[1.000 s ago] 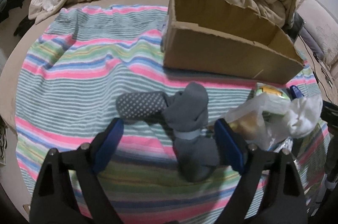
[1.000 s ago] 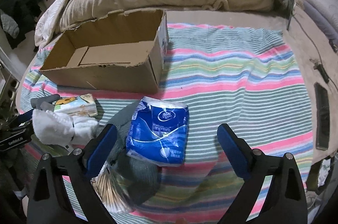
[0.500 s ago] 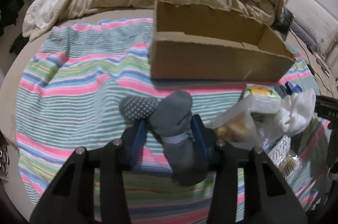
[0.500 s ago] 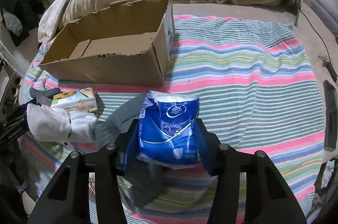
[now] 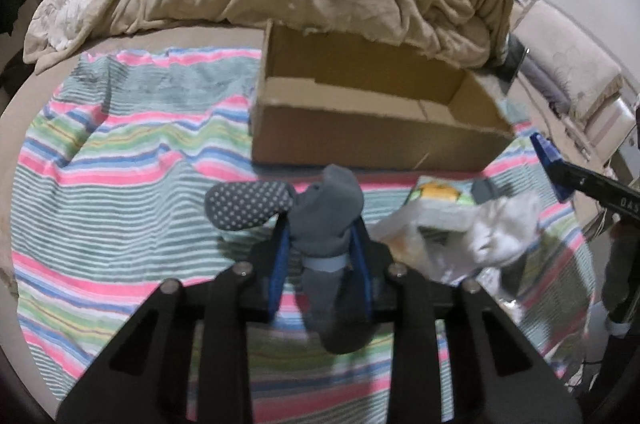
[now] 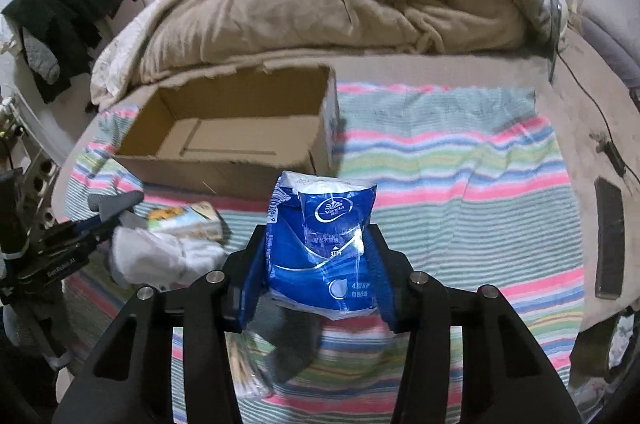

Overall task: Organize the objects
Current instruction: 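Carry the gray socks and blue tissue pack into the cardboard box and open both grippers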

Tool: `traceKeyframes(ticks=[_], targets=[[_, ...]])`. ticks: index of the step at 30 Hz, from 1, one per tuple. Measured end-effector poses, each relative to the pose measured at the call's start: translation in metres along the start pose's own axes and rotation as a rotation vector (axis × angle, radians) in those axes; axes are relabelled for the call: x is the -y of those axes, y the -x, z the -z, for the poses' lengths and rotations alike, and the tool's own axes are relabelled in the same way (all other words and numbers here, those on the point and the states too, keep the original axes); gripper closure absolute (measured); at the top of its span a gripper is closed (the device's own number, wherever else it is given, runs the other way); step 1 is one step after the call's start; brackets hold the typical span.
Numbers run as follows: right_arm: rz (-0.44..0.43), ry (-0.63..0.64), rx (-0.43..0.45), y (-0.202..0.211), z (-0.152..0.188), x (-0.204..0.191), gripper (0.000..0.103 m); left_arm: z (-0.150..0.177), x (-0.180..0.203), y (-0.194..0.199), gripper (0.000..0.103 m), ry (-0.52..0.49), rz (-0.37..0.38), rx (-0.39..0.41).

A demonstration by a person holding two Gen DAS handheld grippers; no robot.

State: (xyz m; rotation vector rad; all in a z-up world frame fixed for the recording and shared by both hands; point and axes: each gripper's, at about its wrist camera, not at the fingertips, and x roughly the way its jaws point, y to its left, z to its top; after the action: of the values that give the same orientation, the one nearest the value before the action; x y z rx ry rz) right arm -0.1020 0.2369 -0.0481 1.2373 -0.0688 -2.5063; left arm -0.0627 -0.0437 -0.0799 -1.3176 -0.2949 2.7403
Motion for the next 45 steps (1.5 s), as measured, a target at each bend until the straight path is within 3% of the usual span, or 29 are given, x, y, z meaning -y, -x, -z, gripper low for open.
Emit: traceKeyframes(ticks=[13,23,32,45], targets=[[-0.017,0.066,0.090,0.011,-0.040,-0.019,0.053,-0.055,0.015,0.051,0.073,-0.062,0.032,0.155],[-0.037,0.092,0.126,0.001,-0.072,-0.027,0.053,-0.098,0.025,0.036,0.073,-0.066,0.053,0.214],[-0.044,0.083,0.095,-0.028,-0.085,-0.027,0.053,-0.116,0.025,-0.011,0.073,-0.054,0.057,0.180],[-0.042,0.079,-0.011,-0.088,-0.077,-0.028,0.053,-0.102,0.025,-0.081,0.072,-0.050,0.046,0.030]])
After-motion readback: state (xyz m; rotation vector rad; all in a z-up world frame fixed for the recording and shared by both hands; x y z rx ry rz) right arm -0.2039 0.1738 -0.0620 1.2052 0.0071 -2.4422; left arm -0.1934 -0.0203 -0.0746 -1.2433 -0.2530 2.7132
